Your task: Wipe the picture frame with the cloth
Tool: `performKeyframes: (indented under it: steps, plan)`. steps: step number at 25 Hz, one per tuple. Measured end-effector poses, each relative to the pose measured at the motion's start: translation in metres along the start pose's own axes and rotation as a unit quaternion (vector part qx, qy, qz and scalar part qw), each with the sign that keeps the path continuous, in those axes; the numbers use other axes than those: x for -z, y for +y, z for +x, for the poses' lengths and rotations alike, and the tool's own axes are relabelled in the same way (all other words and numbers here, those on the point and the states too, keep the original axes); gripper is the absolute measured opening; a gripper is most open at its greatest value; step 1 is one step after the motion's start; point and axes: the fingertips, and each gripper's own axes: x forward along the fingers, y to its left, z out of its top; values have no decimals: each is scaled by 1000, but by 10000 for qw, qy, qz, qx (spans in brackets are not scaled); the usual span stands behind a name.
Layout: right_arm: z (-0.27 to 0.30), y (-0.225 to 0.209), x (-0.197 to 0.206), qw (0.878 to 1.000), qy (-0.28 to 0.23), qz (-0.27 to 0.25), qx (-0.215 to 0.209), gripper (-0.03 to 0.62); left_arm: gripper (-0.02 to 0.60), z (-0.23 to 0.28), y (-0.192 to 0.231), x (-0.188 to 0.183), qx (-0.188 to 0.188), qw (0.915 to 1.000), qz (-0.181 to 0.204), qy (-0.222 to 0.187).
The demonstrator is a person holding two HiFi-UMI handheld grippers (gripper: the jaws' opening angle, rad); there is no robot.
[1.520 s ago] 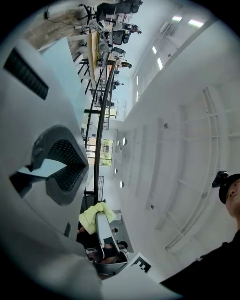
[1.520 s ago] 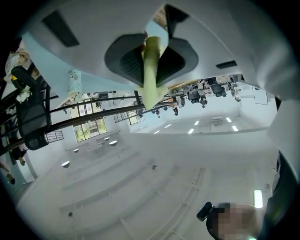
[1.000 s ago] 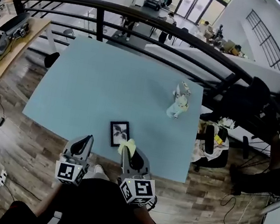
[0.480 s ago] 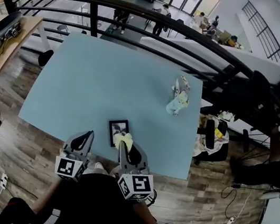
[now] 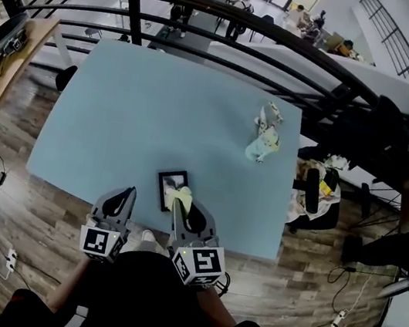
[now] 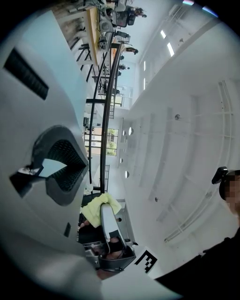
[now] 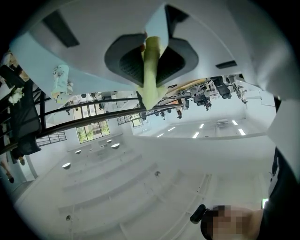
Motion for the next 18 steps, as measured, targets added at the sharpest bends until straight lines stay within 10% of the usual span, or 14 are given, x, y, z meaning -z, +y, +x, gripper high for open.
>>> performKeyframes:
  steps: [18]
  plan:
    - [65, -26, 15, 9982, 492, 40, -349, 58, -3, 37, 29, 28, -402, 9984, -116, 392]
